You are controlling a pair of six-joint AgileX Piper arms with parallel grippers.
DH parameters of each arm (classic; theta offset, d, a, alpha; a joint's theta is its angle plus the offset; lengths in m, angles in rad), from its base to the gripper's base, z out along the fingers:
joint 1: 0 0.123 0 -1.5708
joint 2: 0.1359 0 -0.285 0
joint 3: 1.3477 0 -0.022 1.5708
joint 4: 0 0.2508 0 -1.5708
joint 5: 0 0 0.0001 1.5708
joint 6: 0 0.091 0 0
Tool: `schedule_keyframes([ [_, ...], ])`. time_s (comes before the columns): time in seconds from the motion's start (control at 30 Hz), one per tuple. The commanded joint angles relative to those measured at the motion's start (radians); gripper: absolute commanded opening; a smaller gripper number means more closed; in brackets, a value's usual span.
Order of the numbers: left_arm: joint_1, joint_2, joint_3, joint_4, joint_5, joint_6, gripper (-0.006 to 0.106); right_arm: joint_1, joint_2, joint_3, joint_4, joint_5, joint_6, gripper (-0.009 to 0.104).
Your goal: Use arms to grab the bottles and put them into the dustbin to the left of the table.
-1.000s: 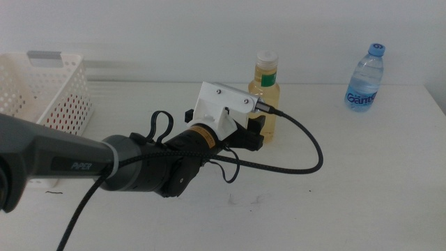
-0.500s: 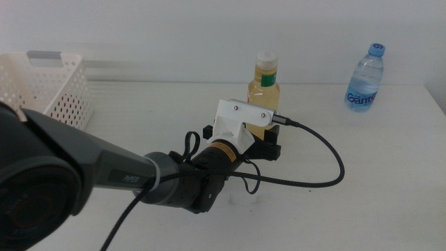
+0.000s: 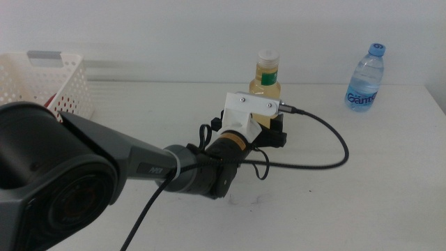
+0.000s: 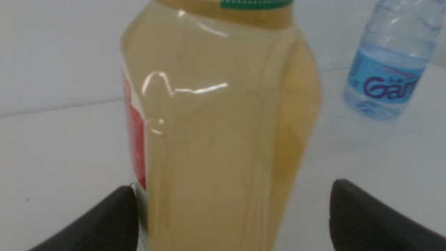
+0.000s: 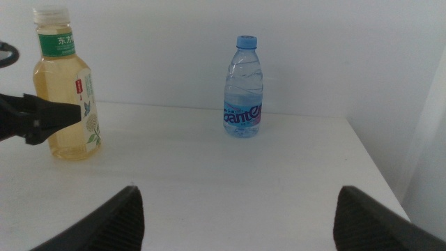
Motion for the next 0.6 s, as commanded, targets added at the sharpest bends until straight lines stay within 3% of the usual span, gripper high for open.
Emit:
schedule_keyframes([
  [0.0,0.012,0.017,-0.039,0.005,0.030,0.000,0.094,-0.006,-0.005,0.003,-0.002,-0.010,-0.005,0.090],
  [0.3,0.053,0.066,-0.130,0.086,0.060,0.000,0.094,-0.006,-0.005,0.003,-0.002,-0.010,-0.005,0.090],
  [0.57,0.073,0.114,-0.195,0.102,0.042,0.009,0.094,-0.006,-0.005,0.003,-0.002,-0.010,-0.005,0.090],
])
